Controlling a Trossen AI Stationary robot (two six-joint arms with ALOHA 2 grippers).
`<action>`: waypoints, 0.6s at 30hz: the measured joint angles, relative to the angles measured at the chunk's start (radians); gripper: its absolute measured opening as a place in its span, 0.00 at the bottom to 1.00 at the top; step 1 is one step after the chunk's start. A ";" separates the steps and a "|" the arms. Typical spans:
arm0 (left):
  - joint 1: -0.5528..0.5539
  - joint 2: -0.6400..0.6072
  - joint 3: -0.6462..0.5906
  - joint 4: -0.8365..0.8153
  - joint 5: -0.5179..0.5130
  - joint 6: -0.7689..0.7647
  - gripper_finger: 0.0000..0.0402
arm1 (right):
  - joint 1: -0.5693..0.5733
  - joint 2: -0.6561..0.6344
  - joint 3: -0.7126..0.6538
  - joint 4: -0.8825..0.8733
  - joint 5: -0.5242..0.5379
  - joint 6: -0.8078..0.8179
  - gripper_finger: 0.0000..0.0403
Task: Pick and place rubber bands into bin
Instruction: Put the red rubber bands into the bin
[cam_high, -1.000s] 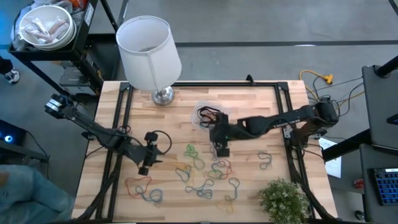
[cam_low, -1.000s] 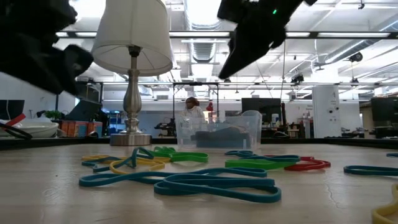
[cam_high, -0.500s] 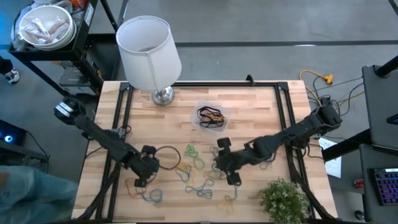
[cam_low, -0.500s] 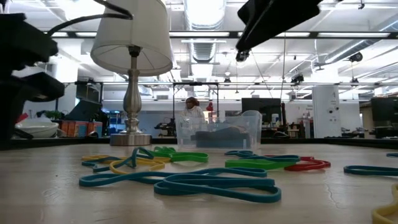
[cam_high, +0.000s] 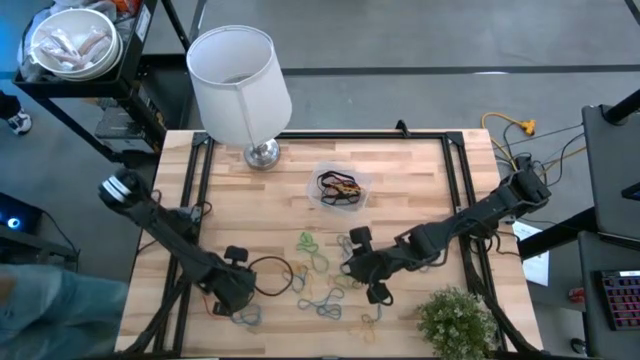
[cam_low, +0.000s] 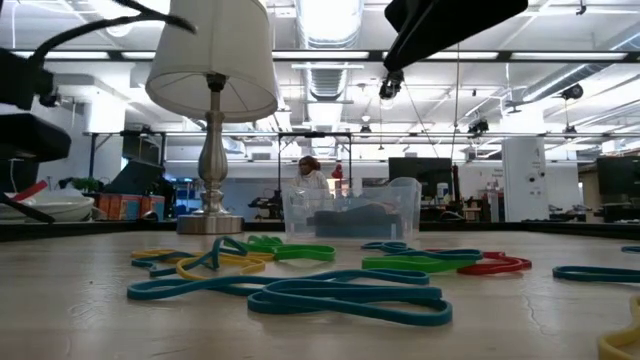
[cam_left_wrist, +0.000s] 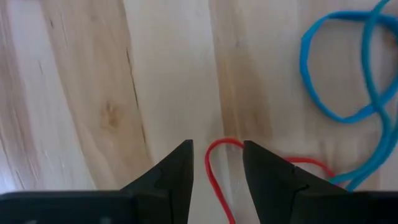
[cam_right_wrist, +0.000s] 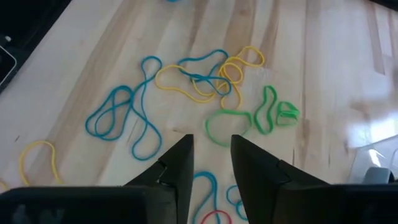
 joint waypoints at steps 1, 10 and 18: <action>0.000 0.007 -0.001 0.000 0.005 0.000 0.31 | 0.000 0.000 0.000 0.000 0.000 0.001 0.24; 0.001 0.034 -0.003 -0.026 0.017 -0.047 0.31 | 0.001 0.000 0.000 0.005 -0.001 0.012 0.21; 0.002 0.038 -0.005 -0.021 0.041 -0.047 0.22 | 0.001 0.000 0.000 0.007 -0.001 0.015 0.21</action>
